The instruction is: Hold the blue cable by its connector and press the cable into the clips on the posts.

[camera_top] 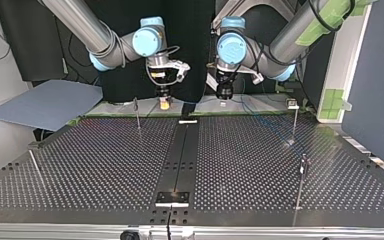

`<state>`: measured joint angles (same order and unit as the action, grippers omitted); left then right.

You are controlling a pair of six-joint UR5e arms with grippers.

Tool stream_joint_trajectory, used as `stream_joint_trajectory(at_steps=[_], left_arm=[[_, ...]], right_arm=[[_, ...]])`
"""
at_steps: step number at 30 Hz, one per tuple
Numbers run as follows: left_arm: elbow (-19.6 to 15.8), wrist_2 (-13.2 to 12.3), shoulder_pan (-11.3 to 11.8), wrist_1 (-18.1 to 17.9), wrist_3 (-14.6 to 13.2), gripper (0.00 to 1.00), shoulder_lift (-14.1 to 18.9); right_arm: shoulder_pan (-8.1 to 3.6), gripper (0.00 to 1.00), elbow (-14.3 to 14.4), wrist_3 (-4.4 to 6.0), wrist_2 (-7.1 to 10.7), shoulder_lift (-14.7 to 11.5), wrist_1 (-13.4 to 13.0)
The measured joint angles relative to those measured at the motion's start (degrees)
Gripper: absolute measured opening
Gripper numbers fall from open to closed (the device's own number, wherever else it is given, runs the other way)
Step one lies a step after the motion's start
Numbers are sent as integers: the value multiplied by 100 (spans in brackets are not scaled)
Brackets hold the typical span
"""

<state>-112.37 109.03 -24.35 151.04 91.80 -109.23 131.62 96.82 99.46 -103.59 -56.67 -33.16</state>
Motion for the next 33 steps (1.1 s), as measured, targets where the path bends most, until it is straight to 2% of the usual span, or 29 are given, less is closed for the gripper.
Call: stream_joint_trajectory(at_steps=[4,11,21,26,33], left_arm=[[-1,-65,-20,-33,12,0,-2],[-33,-200,-96,-151,83,0,-46],[-92,-274,-316,-568,184,0,-456],[-92,-261,-425,-785,246,0,-685],[-91,-183,-558,-931,308,0,-1046]], right_arm=[[-72,0,203,39,-60,1,-203],[-163,0,544,37,-114,13,-544],[-252,0,1014,59,-220,50,-1014],[-279,0,1254,72,-312,169,-1254],[-356,0,1592,230,-329,485,-1592]])
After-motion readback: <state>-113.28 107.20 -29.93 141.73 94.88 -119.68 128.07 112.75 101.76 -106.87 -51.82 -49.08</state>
